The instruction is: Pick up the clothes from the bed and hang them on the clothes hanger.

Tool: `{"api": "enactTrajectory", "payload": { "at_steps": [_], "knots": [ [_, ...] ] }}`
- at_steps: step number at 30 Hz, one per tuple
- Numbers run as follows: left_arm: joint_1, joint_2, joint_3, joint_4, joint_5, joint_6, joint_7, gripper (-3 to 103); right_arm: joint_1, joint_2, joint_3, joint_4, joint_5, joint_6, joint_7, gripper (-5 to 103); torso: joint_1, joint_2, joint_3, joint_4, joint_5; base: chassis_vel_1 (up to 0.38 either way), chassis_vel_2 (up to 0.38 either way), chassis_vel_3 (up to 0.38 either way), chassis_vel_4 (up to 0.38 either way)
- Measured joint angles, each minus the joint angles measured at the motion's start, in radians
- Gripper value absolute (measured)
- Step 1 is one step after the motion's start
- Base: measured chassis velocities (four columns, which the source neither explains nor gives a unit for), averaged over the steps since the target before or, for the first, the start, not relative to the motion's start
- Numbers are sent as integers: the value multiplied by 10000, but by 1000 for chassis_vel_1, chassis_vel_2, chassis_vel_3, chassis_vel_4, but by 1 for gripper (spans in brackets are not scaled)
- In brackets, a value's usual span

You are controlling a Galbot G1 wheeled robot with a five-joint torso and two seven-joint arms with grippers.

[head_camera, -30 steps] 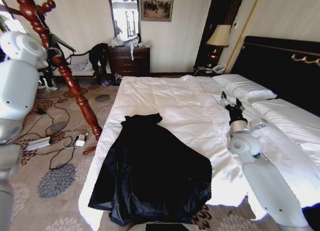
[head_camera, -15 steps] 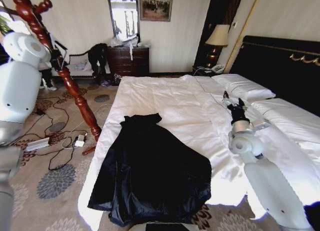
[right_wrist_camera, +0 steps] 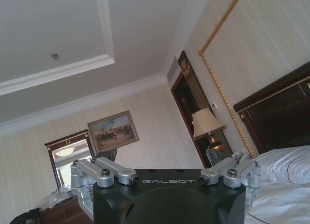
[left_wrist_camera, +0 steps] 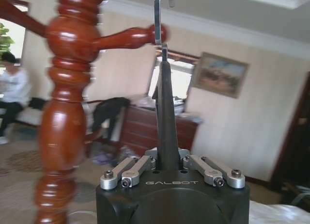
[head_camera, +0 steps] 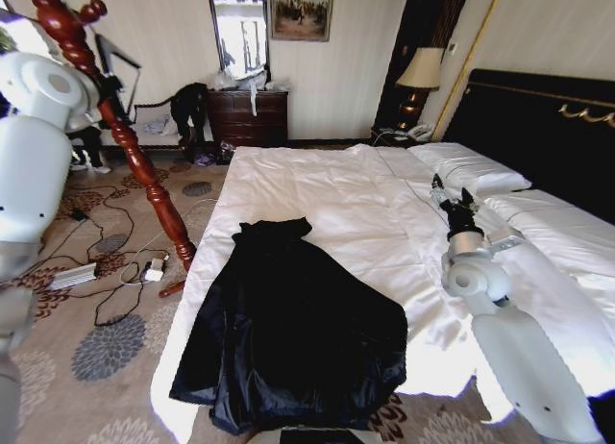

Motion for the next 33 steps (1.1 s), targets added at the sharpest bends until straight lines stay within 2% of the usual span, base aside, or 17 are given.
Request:
{"api": "enactTrajectory", "payload": {
  "at_steps": [4, 7, 9, 10, 13, 15, 17, 19, 22, 24, 25, 27, 30, 32, 33],
  "knots": [
    [423, 210, -82, -639, -449, -293, 530, 18, -75, 5, 25, -22, -17, 12, -1, 100, 0, 0, -1, 4, 0, 0, 0, 0, 0],
    [1277, 444, -422, -1409, -1104, -603, 1002, 18, -93, 0, -32, -133, 20, 54, -1, 100, 0, 0, -1, 2, 0, 0, 0, 0, 0],
    [2240, 624, -775, -2072, -1637, -846, 1115, 18, -44, -40, -261, -275, 235, 71, 87, 100, -1, 0, 0, 0, -1, 0, 0, 0, 0],
    [2240, 624, -775, -2072, -1637, -846, 1115, 18, -44, -40, -261, -275, 235, 71, 87, 100, -1, 0, 0, 0, -1, 0, 0, 0, 0],
    [4179, 1028, -1616, -3141, -2057, -1121, 1356, 18, 253, -171, -928, -578, 704, 79, 229, 100, 1, 0, 0, -1, -5, 0, 0, 0, 0],
    [4545, 1093, -1815, -3334, -2079, -1196, 1393, 18, 318, -188, -1046, -628, 776, 80, 242, 100, 1, 0, 1, 0, -4, 0, 0, 0, 0],
    [6689, 1331, -2881, -4551, -2174, -1757, 1631, 18, 830, -231, -1880, -1010, 1505, -5, 274, 100, -2, 1, -1, 16, -1, 0, 0, 0, 0],
    [8034, 1139, -3510, -5248, -2341, -2118, 1717, 18, 1168, -198, -2409, -1284, 2053, -253, 282, 100, -2, 1, -1, 16, -11, 0, 0, 0, 0],
    [8673, 766, -3633, -5606, -2420, -2344, 1881, 18, 1218, -184, -2643, -1419, 2366, -446, 304, 100, -1, 0, 0, 12, -2, 0, 0, 0, 0],
    [9179, 267, -3662, -5929, -2520, -2462, 2052, 18, 1251, -177, -2927, -1586, 2510, -621, 394, 100, 0, 0, -1, -14, -1, 0, 0, 0, 0],
    [9424, 126, -3726, -6045, -2553, -2469, 2104, 18, 1329, -162, -3142, -1687, 2525, -720, 407, 100, 0, 0, -1, -16, 3, 0, 0, 0, 0],
    [9595, 51, -3782, -6109, -2564, -2473, 2133, 18, 1418, -143, -3310, -1776, 2529, -785, 413, 100, -1, 0, 0, -16, 5, 0, 0, 0, 0],
    [11117, -380, -4440, -6445, -2553, -2476, 2326, 18, 2286, -5, -4579, -2325, 2924, -1312, 405, 100, 0, 0, 0, 11, 0, 0, 0, 0, 0],
    [11324, -439, -4524, -6472, -2530, -2461, 2358, 18, 2432, 30, -4767, -2379, 3051, -1417, 405, 100, 0, 0, 0, 14, -5, 0, 0, 0, 0],
    [11984, -649, -4819, -6569, -2408, -2371, 2542, 18, 2869, 140, -5283, -2532, 3354, -1611, 436, 100, -1, 1, 0, 12, -9, 0, 0, 0, 0]
  ]
}}
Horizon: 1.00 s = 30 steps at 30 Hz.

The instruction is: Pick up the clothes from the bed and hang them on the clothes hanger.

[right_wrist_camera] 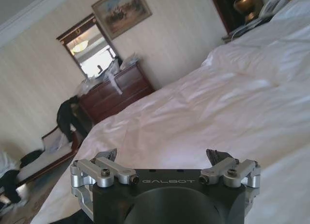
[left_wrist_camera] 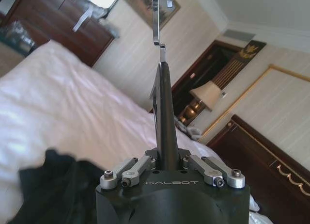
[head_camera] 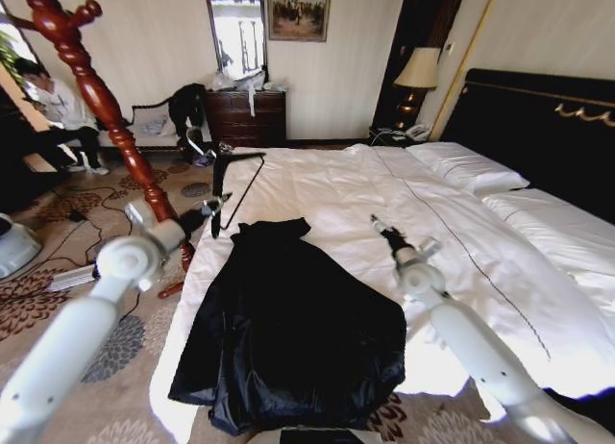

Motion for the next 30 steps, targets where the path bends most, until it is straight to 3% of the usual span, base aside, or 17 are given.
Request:
{"api": "enactTrajectory", "payload": {
  "at_steps": [2, 4, 6, 11, 18, 27, 30],
  "knots": [
    [625, -217, -319, -119, 62, 169, 252, 18, 453, 169, -611, -230, 119, -128, 110, 100, -1, 0, 0, -10, 8, 0, 0, 0, 0],
    [752, -270, -385, -144, 67, 224, 294, 18, 570, 230, -767, -307, 110, -140, 138, 100, 0, 0, 0, -10, 9, 0, 0, 0, 0],
    [1645, -594, -699, -292, 282, 462, 557, 18, 1102, 609, -1403, -715, -38, -150, 395, 100, 2, 0, 1, -5, 5, 0, 0, 0, 0],
    [2816, -1111, -779, -652, 711, 748, 813, 18, 1382, 1211, -1380, -1033, -148, -98, 912, 100, 0, -1, 0, -9, 8, 0, 0, 0, 0],
    [3846, -1410, -483, -621, 900, 933, 89, 18, 1124, 1093, -1349, -1147, -751, -342, 1051, 100, 1, 0, 0, -12, 6, 0, 0, 0, 0],
    [4568, -1830, -890, -588, 1318, 762, 146, 18, 973, 1099, -1853, -1357, -1809, -271, 462, 100, 0, 0, 0, -9, 8, 0, 0, 0, 0],
    [4827, -2024, -985, -652, 1818, 760, 223, 18, 1046, 1163, -2253, -1372, -1942, -289, 304, 100, 1, 0, 0, -9, 8, 0, 0, 0, 0]
  ]
}}
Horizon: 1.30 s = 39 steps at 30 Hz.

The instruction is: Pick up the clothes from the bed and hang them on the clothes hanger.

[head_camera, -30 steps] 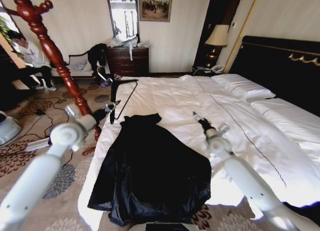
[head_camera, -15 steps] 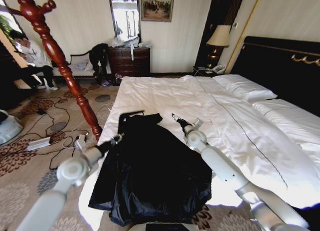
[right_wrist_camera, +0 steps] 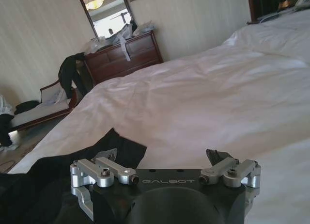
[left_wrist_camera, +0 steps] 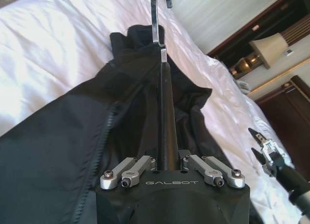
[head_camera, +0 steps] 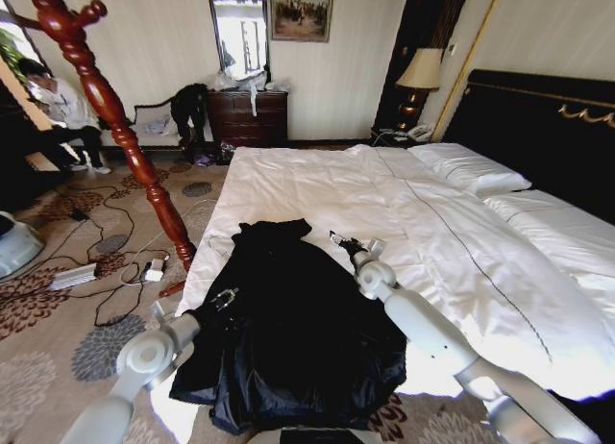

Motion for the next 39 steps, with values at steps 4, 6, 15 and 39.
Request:
{"api": "enactTrajectory", "payload": {
  "at_steps": [4, 6, 15, 39],
  "knots": [
    [147, -237, -65, -14, 399, -30, 82, 18, 95, 251, -175, 534, 1635, -689, 780, 100, -1, 1, 0, 1, -3, 0, 0, 0, 0],
    [165, -297, -119, -18, 519, -44, 116, 18, 166, 397, -281, 657, 1899, -881, 926, 100, -1, 1, 0, 1, -3, 0, 0, 0, 0],
    [-43, -422, -561, 108, 778, -137, 258, 18, 1201, 1733, -1326, -68, 2710, -1798, 1406, 100, 0, 0, 1, 7, -3, 0, 0, 0, 0],
    [-193, -322, -230, -87, 1024, -54, 281, 18, 1407, 2035, -1302, -1316, 1988, -2123, 2155, 84, 1, -1, 1, -1, 0, 0, 0, 0, 0]
  ]
}}
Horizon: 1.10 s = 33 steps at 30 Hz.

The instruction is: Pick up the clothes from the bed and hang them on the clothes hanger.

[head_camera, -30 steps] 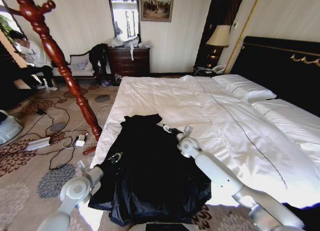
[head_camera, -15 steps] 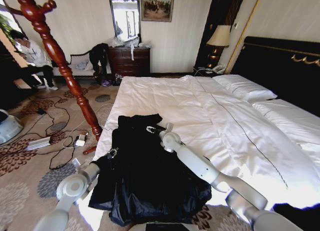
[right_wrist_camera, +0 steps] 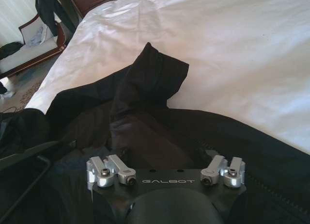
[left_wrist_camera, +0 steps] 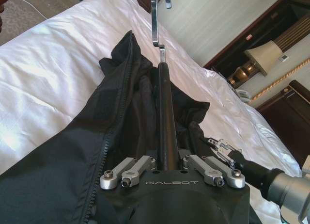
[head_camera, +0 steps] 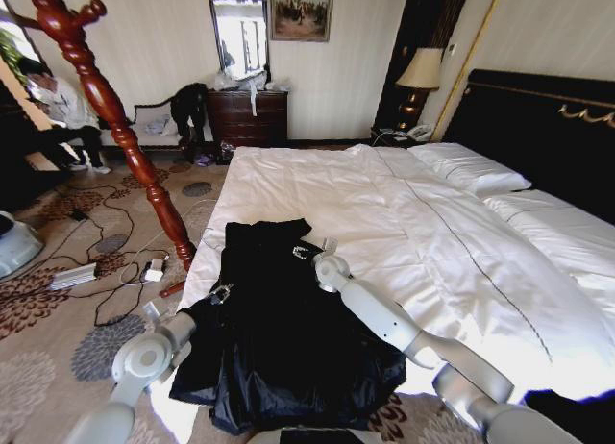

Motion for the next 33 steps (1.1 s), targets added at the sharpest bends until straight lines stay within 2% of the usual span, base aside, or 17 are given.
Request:
{"api": "enactTrajectory", "payload": {
  "at_steps": [1, 2, 4, 5, 8, 9, 10, 11, 13, 14, 16, 17, 20, 21, 23, 24, 33],
  "knots": [
    [0, -2, 2, 5, 6, 0, -3, 18, -22, -20, -1, 38, 5, -25, -3, 84, 0, 0, 0, 2, 0, 0, 0, 0, 0],
    [0, -3, 2, 6, 10, 0, -7, 18, -46, -36, -5, 75, 5, -30, -3, 73, 0, 0, 0, 2, 0, 0, 0, 0, 0],
    [-1, -3, 1, 6, 12, 0, -10, 18, -75, -56, -7, 120, 4, -30, -3, 73, 0, 0, 0, 2, 0, 0, 0, 0, 0],
    [-1, -3, -7, 6, 13, 0, -15, 18, -109, -86, -7, 178, 4, -30, -3, 62, 0, 0, 0, 2, 0, 0, 0, 0, 0],
    [2, -4, -55, 6, 15, 0, -26, 18, -196, -188, -12, 336, 5, -30, -18, 62, 0, 0, 0, 2, 0, 0, 0, 0, 0],
    [4, -9, -81, 6, 15, -1, -30, 18, -240, -241, -24, 404, 2, -30, -63, 51, 0, 0, 0, 1, 0, 0, 0, 0, 0],
    [6, -18, -107, 7, 15, -2, -33, 18, -290, -291, -34, 463, -14, -23, -132, 51, 0, 0, -1, 1, 0, 0, 0, 0, 0],
    [13, -32, -132, 6, 23, -5, -37, 18, -345, -342, -41, 532, -53, -3, -240, 40, 0, 0, 0, 1, 0, 0, 0, 0, 0],
    [25, -40, -149, 6, 37, -6, -40, 18, -379, -378, -43, 576, -79, 17, -320, 40, 0, 0, 0, 1, 0, 0, 0, 0, 0],
    [41, -47, -166, 6, 59, -8, -42, 18, -426, -432, -49, 648, -114, 45, -438, 30, 0, 0, 0, 1, 0, 0, 0, 0, 0],
    [60, -52, -191, 6, 92, -8, -45, 18, -480, -529, -56, 771, -163, 74, -625, 30, -1, 0, 0, 1, 0, 0, 0, 0, 0],
    [64, -52, -202, 8, 103, -9, -47, 18, -502, -565, -62, 831, -177, 92, -703, 19, 0, 0, -1, 1, 0, 0, 0, 0, 0],
    [64, -51, -222, 20, 110, -15, -51, 18, -535, -622, -81, 941, -179, 104, -797, 19, 0, 0, 0, 1, 0, 0, 0, 0, 0],
    [58, -50, -228, 31, 112, -22, -58, 18, -588, -677, -110, 1033, -175, 95, -857, 8, 0, 0, 0, 2, 0, 0, 0, 0, 0],
    [52, -49, -228, 41, 114, -25, -63, 18, -643, -709, -134, 1079, -178, 86, -887, 8, 0, 0, -1, 2, 0, 0, 0, 0, 0],
    [47, -49, -228, 48, 117, -27, -65, 18, -698, -729, -157, 1110, -187, 76, -898, 1, -1, 0, -1, 1, 0, 0, 0, 0, 0],
    [22, -23, -189, 116, 155, -32, -72, 18, -1197, -766, -252, 1350, -798, -50, -911, 2, -1, 0, -1, 1, 0, 0, 0, 0, 0]
  ]
}}
